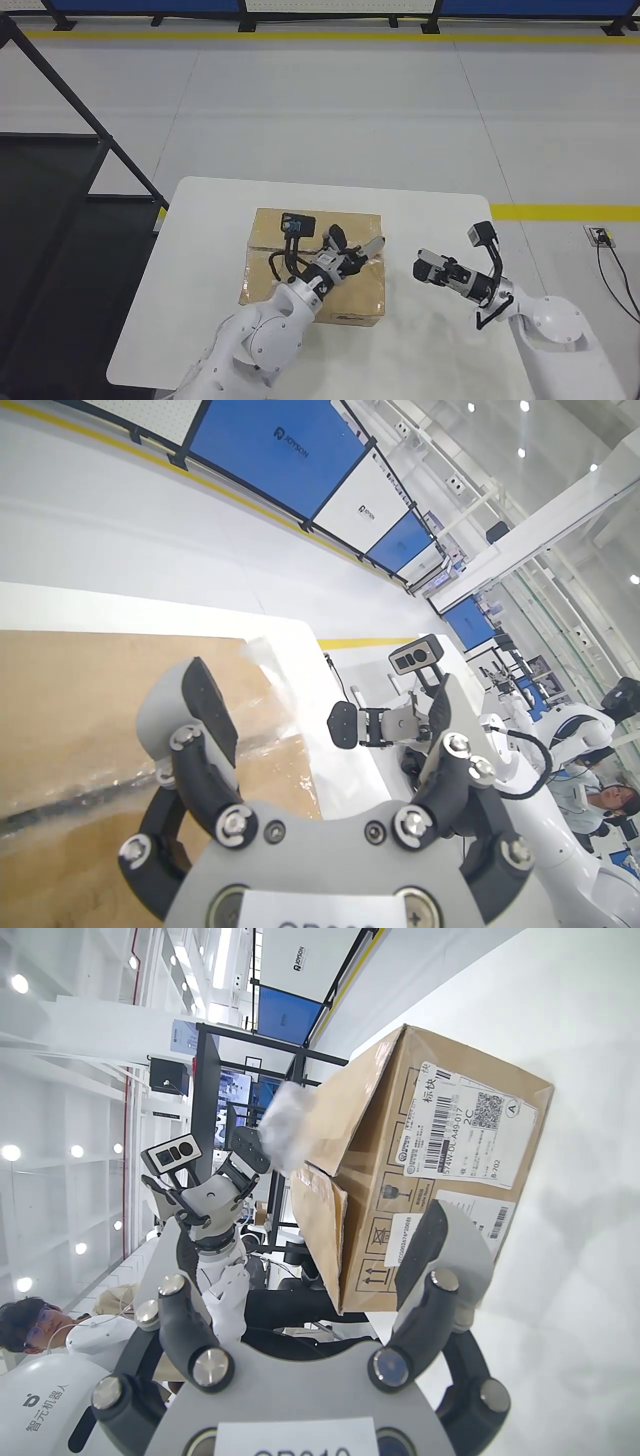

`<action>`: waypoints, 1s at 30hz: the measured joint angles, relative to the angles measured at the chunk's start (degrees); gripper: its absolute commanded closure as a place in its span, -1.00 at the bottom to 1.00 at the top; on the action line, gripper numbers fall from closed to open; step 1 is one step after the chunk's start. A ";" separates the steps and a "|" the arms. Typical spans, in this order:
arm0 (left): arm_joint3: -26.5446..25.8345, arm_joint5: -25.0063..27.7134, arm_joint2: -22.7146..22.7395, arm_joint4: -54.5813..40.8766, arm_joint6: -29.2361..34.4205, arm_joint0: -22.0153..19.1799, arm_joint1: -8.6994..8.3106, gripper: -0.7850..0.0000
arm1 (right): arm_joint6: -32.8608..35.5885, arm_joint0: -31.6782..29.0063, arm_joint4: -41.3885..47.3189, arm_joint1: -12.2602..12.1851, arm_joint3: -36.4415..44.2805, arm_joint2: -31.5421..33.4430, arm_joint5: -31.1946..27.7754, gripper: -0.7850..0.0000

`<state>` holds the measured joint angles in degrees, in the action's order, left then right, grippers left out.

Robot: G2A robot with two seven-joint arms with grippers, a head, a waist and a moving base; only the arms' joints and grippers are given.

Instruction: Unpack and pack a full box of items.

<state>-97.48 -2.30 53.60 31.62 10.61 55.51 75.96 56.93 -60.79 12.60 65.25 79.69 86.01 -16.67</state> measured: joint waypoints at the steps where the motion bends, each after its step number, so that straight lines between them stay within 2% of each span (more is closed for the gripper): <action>1: 0.15 0.01 -0.43 0.14 -0.06 -0.13 0.17 -1.00 | 0.10 0.03 0.17 -0.06 -0.20 0.01 -0.10 -1.00; 12: 0.36 0.90 -2.43 1.42 0.33 -0.19 1.23 -1.00 | -0.06 0.44 1.19 -0.51 -1.33 -0.45 -0.89 -1.00; 17: -5.08 2.80 0.80 -0.83 1.76 2.71 0.74 -1.00 | -1.24 0.80 2.28 -0.58 -1.27 -0.66 -2.36 -1.00; 21: -11.91 5.02 7.30 -3.96 3.23 7.18 -0.39 -1.00 | -2.50 1.18 2.46 -0.57 0.02 -1.10 -4.78 -1.00; 24: -16.66 6.85 15.34 -7.59 2.10 11.80 -1.38 -1.00 | -3.24 1.62 2.22 -0.53 1.91 -1.80 -6.53 -1.00; 27: -18.73 8.32 25.88 -13.23 0.94 16.28 -2.28 -1.00 | -3.65 2.38 1.95 -0.50 4.54 -2.58 -8.05 -1.00; 30: -18.27 10.16 36.94 -20.46 1.19 20.56 -3.01 -1.00 | -2.53 3.57 1.01 -0.46 7.70 -4.22 -8.78 -1.00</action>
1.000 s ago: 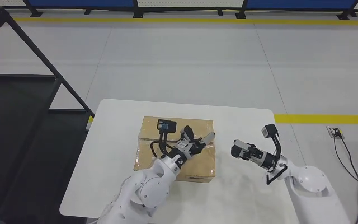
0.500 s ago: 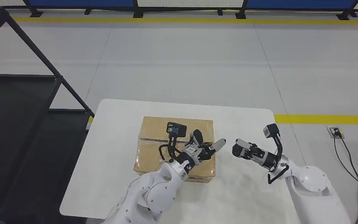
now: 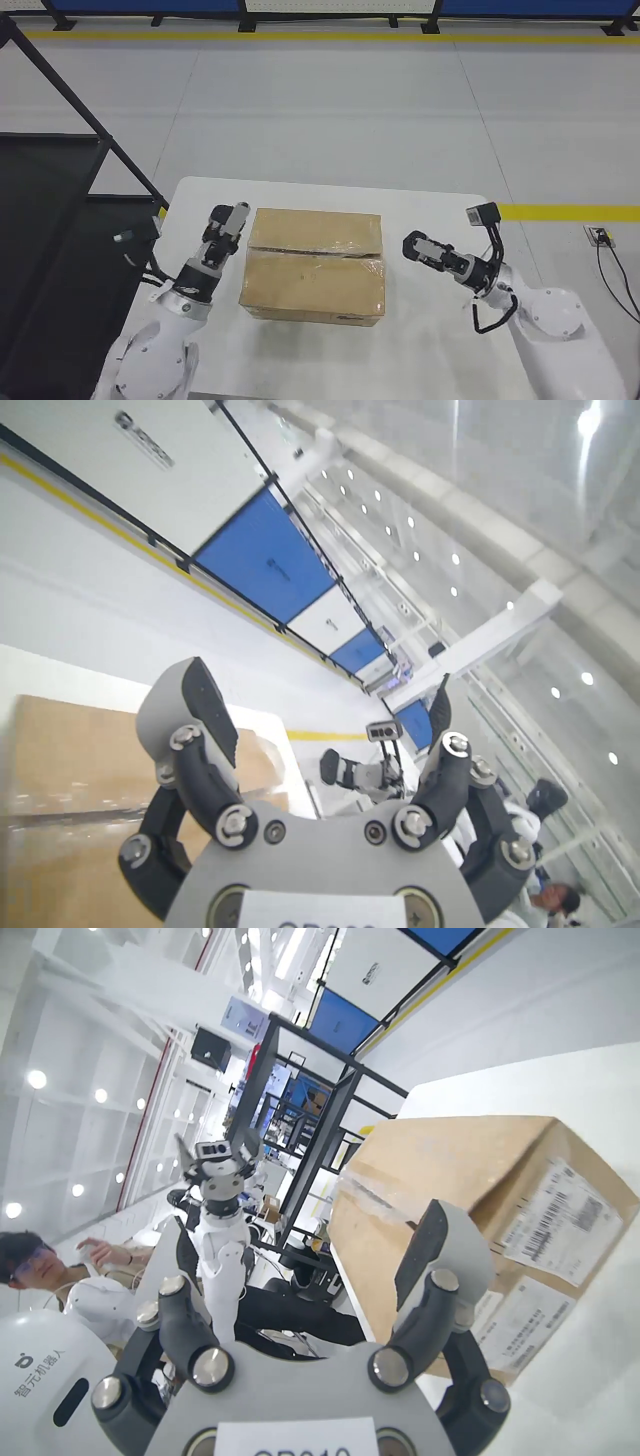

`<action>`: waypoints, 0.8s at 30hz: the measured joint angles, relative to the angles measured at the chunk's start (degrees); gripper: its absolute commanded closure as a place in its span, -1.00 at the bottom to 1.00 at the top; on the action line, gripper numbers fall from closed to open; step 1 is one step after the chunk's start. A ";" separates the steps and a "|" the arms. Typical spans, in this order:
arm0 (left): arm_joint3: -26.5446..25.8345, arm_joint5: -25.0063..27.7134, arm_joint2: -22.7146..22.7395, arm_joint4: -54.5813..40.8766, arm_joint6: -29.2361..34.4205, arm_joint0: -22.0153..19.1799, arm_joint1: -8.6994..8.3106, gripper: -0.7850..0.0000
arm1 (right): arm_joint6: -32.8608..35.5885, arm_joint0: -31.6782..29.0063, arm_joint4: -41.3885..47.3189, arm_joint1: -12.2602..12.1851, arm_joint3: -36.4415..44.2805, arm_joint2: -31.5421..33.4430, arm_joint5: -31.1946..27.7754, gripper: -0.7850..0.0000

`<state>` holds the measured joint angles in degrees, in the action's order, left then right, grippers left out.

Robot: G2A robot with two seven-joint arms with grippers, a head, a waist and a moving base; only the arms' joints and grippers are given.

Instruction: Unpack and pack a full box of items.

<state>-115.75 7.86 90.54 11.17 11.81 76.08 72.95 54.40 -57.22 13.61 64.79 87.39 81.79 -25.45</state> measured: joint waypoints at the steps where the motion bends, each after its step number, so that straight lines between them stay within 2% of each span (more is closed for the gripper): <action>1: 0.62 0.90 4.00 -2.24 0.19 1.63 -0.23 -1.00 | 0.41 0.99 -1.30 0.06 1.13 -1.18 1.01 -1.00; 4: 2.91 2.99 11.70 -6.61 0.99 5.32 -0.62 -1.00 | 1.09 4.84 -5.59 0.50 3.49 -5.74 4.94 -1.00; 7: 5.61 4.61 15.41 -8.77 2.07 7.89 -0.82 -1.00 | -0.04 9.72 -11.48 1.35 4.10 -11.76 9.05 -1.00; 13: 9.11 7.53 16.85 -10.73 2.25 10.08 -0.90 -1.00 | -5.01 20.30 -20.10 4.05 -0.90 -23.82 19.60 -1.00; 15: 9.40 8.15 17.02 -11.16 2.31 10.53 -0.91 -1.00 | -5.65 22.66 -20.59 4.68 -3.25 -25.71 22.55 -1.00; 19: 9.65 8.94 17.10 -11.51 2.82 11.08 -0.99 -1.00 | -6.32 25.15 -20.96 5.31 -7.13 -26.90 28.46 -1.00; 24: 9.46 8.97 16.45 -11.26 3.97 10.74 -1.12 -1.00 | -6.09 22.96 -20.79 4.65 -6.98 -24.34 30.98 -1.00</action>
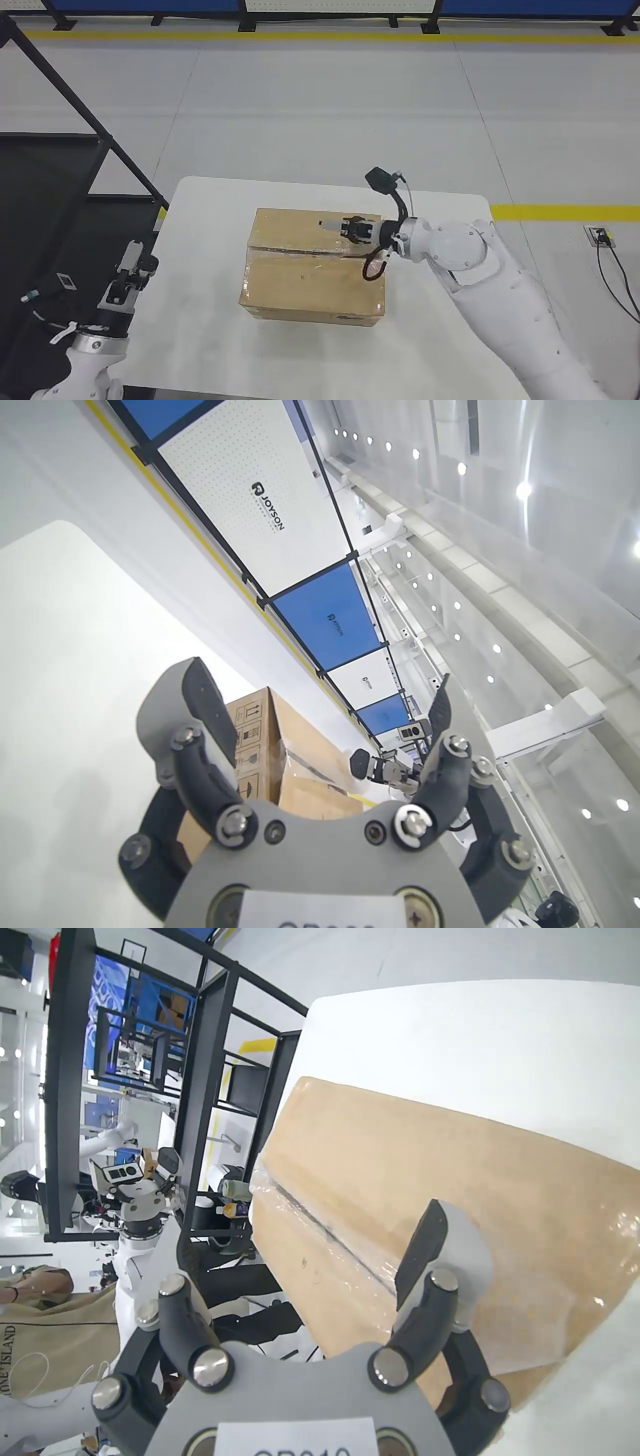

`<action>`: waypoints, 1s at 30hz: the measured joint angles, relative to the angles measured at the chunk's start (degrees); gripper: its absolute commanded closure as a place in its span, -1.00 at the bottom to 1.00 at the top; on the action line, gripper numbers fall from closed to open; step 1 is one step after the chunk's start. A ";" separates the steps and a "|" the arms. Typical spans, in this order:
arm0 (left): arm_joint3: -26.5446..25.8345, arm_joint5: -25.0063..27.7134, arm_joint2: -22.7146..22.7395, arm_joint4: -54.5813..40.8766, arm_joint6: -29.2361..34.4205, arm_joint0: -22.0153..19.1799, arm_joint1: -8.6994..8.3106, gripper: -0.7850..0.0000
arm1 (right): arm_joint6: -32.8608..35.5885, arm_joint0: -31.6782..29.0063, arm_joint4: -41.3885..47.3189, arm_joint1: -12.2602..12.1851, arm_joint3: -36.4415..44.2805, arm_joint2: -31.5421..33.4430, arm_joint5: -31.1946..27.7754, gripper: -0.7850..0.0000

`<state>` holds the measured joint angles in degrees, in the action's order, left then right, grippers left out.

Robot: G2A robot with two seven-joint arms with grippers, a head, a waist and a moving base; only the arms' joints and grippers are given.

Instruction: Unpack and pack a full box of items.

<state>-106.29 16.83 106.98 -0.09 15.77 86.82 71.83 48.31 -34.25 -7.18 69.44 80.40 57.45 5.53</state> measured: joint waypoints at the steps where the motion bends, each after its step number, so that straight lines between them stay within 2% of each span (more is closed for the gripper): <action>1: -0.07 -0.10 -0.23 0.17 0.20 -0.16 -0.02 -1.00 | -0.04 -0.80 -0.15 -0.23 0.65 0.74 0.03 -1.00; 13: -0.96 -1.34 -3.67 2.79 0.81 -2.06 -0.19 -1.00 | 1.55 -15.34 -4.99 -3.90 15.30 12.48 2.18 -1.00; 17: -0.70 -1.45 -4.46 3.26 0.58 -2.32 -0.22 -1.00 | 1.41 -18.45 -3.07 -4.35 17.82 15.01 1.46 -1.00; 20: -0.43 -1.51 -4.99 3.63 0.29 -2.41 -0.23 -1.00 | 1.92 -18.24 0.12 -4.26 16.99 15.04 -0.63 -1.00; 24: -0.24 -1.47 -5.39 3.99 -0.22 -2.25 -0.25 -1.00 | 1.63 -15.01 4.71 -3.50 13.15 12.72 -2.35 -1.00; 30: 0.11 -1.18 -5.19 4.18 -1.62 -1.28 -0.26 -1.00 | 5.81 -7.28 13.02 -2.08 2.09 8.38 -2.21 -1.00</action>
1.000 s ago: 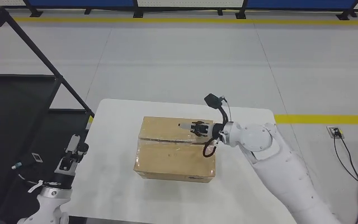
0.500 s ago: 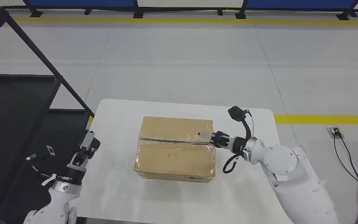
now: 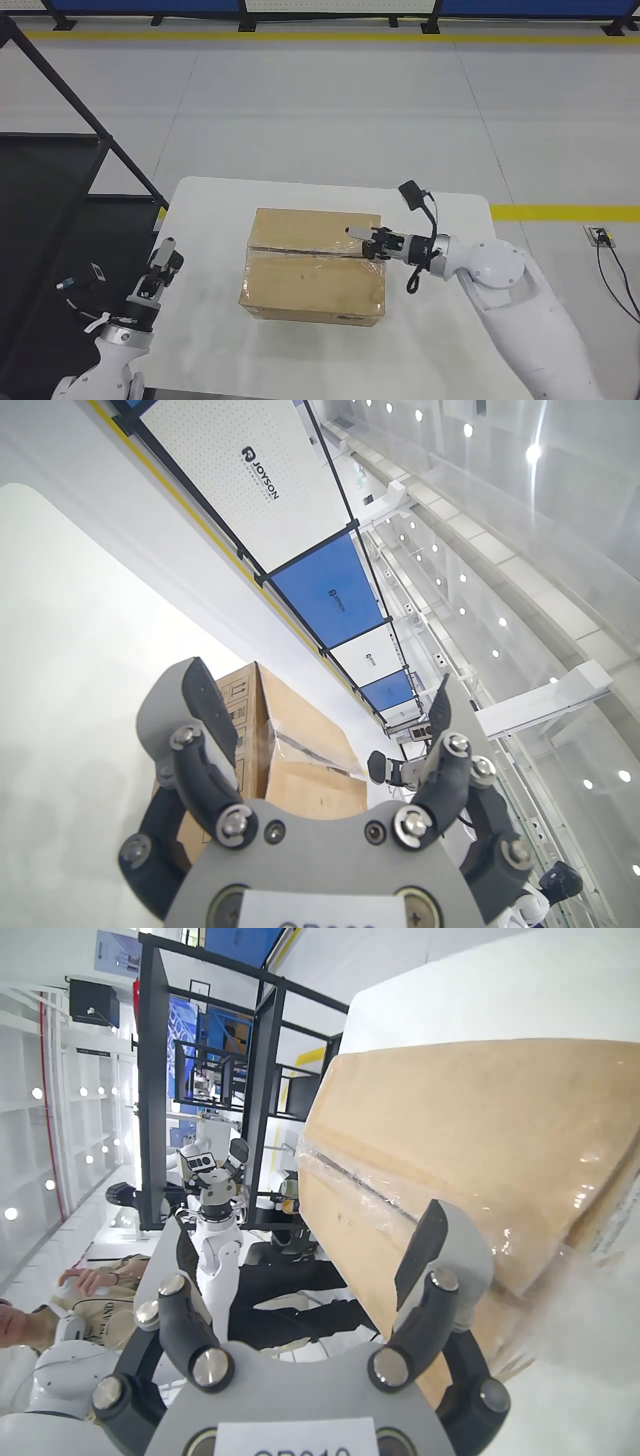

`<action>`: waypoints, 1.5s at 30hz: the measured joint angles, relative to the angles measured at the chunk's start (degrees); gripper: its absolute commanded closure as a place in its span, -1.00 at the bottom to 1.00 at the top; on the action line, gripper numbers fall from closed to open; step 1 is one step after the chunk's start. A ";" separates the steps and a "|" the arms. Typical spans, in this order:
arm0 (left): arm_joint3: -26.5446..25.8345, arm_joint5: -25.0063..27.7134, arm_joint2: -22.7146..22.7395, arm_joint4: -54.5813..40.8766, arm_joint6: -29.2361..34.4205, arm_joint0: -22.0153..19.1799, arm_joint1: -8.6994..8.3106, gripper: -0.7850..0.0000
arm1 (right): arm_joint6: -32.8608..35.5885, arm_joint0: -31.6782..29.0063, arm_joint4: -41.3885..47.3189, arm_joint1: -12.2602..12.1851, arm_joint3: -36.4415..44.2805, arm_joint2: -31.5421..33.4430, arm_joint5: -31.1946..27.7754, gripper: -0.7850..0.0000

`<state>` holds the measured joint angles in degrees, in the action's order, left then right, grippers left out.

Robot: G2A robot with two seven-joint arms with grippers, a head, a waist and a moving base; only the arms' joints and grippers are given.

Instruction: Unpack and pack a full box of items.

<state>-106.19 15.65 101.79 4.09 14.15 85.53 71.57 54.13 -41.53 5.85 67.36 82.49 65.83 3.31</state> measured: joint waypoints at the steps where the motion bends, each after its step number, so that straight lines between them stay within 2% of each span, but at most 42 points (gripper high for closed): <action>1: 0.12 0.09 0.19 -0.22 -0.25 0.19 -0.01 -1.00 | 0.57 1.32 0.80 0.27 -2.06 -0.92 0.27 -1.00; 10: 0.97 0.07 0.99 -1.33 -0.37 0.14 -0.16 -1.00 | 3.60 6.05 3.91 1.66 -11.59 -5.57 -1.39 -1.00; 21: 1.26 -0.03 1.03 -1.29 -0.01 -0.36 -0.36 -1.00 | 1.19 6.35 4.59 2.94 -13.52 -9.22 -6.94 -1.00; 28: 2.28 0.68 2.48 -2.95 0.07 0.39 -0.51 -1.00 | -2.48 8.79 6.95 5.02 -16.39 -13.24 -8.69 -1.00; 36: 3.16 1.80 4.05 -4.63 0.18 1.51 -0.65 -1.00 | -3.47 13.53 9.22 8.16 -21.09 -18.92 -9.18 -1.00; 37: 3.30 1.99 4.30 -4.87 0.27 1.70 -0.68 -1.00 | -3.82 14.30 9.45 8.75 -21.95 -19.88 -9.19 -0.84; 38: 3.39 2.13 4.47 -5.02 0.33 1.83 -0.70 -1.00 | -3.97 14.91 9.47 9.21 -22.60 -20.70 -9.03 -0.33; 39: 3.49 2.26 4.61 -5.18 0.39 1.95 -0.71 -1.00 | -4.01 15.54 9.54 9.70 -23.23 -21.55 -8.75 0.07; 43: 3.91 2.73 5.20 -5.93 0.65 2.49 -0.78 -1.00 | -4.56 18.61 9.21 12.14 -26.22 -25.61 -7.20 0.33; 45: 4.08 2.97 5.47 -6.31 0.76 2.71 -0.81 -1.00 | -5.19 19.87 8.99 13.27 -27.57 -27.23 -6.31 0.37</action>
<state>-102.11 18.61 107.27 -2.22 14.91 88.24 70.75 48.94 -21.66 14.84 80.63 54.93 38.60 -3.00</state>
